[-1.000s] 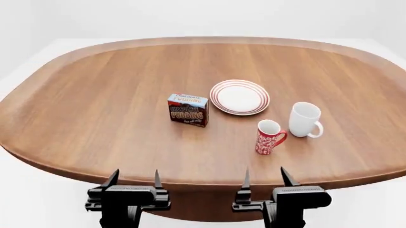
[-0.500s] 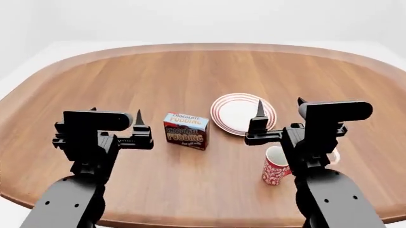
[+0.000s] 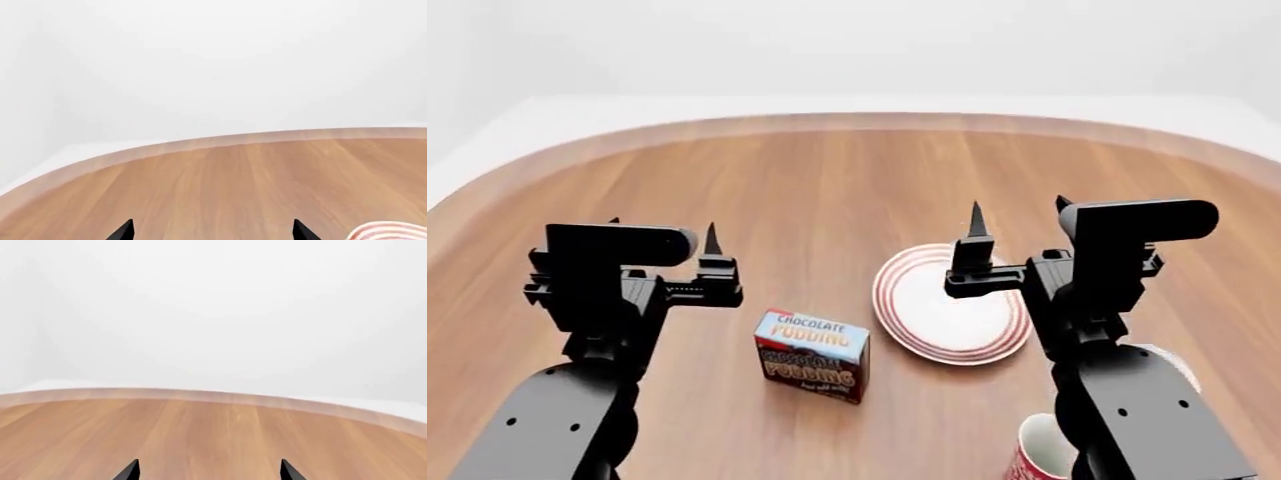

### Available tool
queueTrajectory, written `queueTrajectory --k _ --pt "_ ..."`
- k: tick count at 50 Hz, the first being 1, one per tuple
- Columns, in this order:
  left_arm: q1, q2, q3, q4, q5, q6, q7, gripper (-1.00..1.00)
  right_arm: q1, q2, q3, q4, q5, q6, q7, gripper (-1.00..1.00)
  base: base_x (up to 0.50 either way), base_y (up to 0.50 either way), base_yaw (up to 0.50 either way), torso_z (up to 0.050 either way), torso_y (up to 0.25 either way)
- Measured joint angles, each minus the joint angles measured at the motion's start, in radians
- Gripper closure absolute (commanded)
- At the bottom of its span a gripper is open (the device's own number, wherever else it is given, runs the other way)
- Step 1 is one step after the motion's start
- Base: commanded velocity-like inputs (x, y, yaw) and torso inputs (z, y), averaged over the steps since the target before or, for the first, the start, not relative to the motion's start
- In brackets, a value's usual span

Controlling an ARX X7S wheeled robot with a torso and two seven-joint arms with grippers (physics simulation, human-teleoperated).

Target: Put the chocolate pudding to the right of the plate.

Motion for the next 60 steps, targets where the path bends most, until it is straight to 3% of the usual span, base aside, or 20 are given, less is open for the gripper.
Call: queueTrajectory --k 33,45,53,60 --pt "0.009 -0.01 -0.007 -0.009 -0.022 0.017 -0.013 -1.0 0.003 0.018 -0.026 0.019 0.012 -0.011 0.014 -1.0 0.5 0.0 0.0 0.0 0.001" --pt "0.016 -0.013 -0.009 -0.014 -0.031 0.026 -0.017 -1.0 0.009 0.026 -0.047 0.026 0.006 -0.002 0.027 -1.0 0.0 0.0 0.0 0.0 0.001" --pt "0.015 -0.017 -0.008 -0.013 -0.035 0.024 -0.021 -1.0 0.062 0.06 -0.084 -0.04 0.02 0.13 0.017 -1.0 0.0 0.0 0.0 0.0 0.0" --pt "0.011 -0.022 -0.006 -0.007 -0.038 0.014 -0.026 -1.0 0.181 0.112 -0.106 -0.129 0.147 0.379 -0.032 -1.0 0.0 0.0 0.0 0.0 0.0"
